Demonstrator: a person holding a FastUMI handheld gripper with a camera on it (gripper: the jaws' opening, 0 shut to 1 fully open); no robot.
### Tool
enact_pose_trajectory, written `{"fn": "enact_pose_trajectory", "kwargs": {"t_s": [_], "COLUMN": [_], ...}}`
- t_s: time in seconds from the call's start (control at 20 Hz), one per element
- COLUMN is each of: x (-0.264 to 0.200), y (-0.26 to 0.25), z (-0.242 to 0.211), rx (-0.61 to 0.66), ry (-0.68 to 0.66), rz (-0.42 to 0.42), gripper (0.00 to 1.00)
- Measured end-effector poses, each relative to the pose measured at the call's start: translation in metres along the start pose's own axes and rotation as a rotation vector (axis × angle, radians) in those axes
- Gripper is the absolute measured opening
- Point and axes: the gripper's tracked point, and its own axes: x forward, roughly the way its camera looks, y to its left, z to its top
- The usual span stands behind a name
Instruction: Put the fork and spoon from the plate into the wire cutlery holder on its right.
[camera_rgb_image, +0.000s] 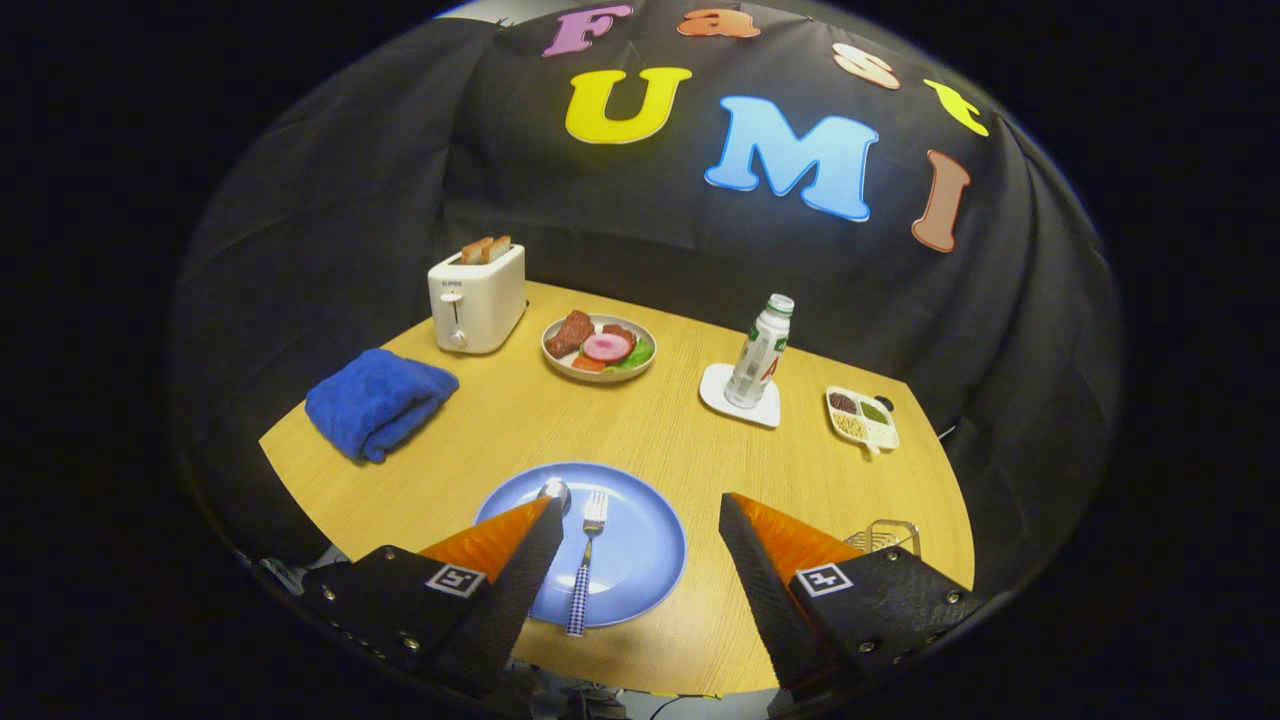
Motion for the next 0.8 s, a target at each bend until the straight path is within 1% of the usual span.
{"fn": "enact_pose_trajectory", "kwargs": {"t_s": [0.25, 0.45, 0.55, 0.7, 0.8], "x": [0.022, 0.036, 0.04, 0.05, 0.054], "y": [0.014, 0.019, 0.024, 0.027, 0.03], "z": [-0.047, -0.076, -0.088, -0.099, -0.105], "rx": [-0.025, -0.016, -0.024, -0.045, -0.056], "ry": [0.186, 0.302, 0.347, 0.389, 0.412], "rz": [0.044, 0.056, 0.077, 0.094, 0.112], "gripper": [0.97, 0.97, 0.97, 0.95, 0.87]}}
